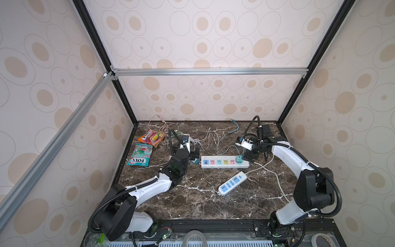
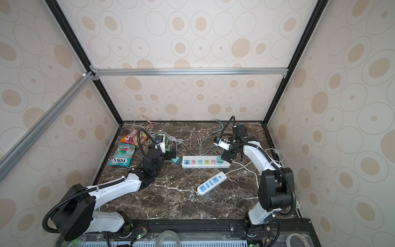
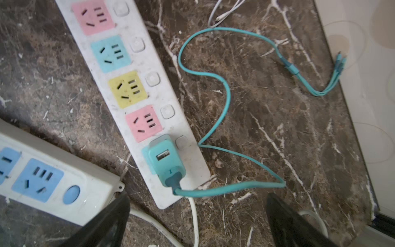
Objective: Insert the plug
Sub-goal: 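Open the right gripper and raise it off the plugged charger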
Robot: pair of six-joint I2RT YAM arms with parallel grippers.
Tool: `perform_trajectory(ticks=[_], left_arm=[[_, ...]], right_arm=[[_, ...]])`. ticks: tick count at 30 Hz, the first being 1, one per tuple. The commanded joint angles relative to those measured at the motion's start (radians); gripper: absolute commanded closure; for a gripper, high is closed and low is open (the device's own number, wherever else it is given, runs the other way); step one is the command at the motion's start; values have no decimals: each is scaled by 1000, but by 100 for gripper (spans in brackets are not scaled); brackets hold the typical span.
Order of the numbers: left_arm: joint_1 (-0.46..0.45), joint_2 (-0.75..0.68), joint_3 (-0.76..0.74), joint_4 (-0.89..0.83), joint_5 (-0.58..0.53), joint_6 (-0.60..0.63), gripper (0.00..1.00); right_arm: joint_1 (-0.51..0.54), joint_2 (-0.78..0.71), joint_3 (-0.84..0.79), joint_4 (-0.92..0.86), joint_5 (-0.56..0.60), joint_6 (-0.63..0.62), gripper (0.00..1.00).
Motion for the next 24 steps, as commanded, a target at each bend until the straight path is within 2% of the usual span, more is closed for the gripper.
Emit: perform_trajectory(ticks=[1, 3, 5, 8, 12, 14, 15, 18, 21, 24], left_arm=[[11, 18, 50, -27, -11, -54, 2], [16, 25, 51, -28, -12, -65, 2], [21, 28, 51, -29, -15, -77, 2], [28, 28, 47, -30, -21, -91, 2], [40, 23, 36, -33, -32, -113, 2], [47, 18, 31, -37, -35, -127, 2], [50, 16, 26, -38, -36, -131, 1], [60, 13, 18, -39, -27, -145, 2], [68, 9, 20, -55, -14, -154, 2], [72, 7, 16, -56, -8, -157, 2]], right_arm=[[1, -73, -19, 199, -94, 293, 0], [5, -86, -27, 268, -135, 434, 0], [21, -79, -18, 311, -121, 580, 3], [54, -24, 58, 259, -106, 749, 7], [117, 111, 211, 86, -38, 852, 11], [130, 196, 297, 17, 105, 961, 12], [157, 233, 330, -7, 131, 1027, 13], [159, 363, 450, -88, 118, 1170, 17], [160, 449, 492, -37, 102, 1308, 16], [162, 543, 549, 17, 181, 1395, 22]])
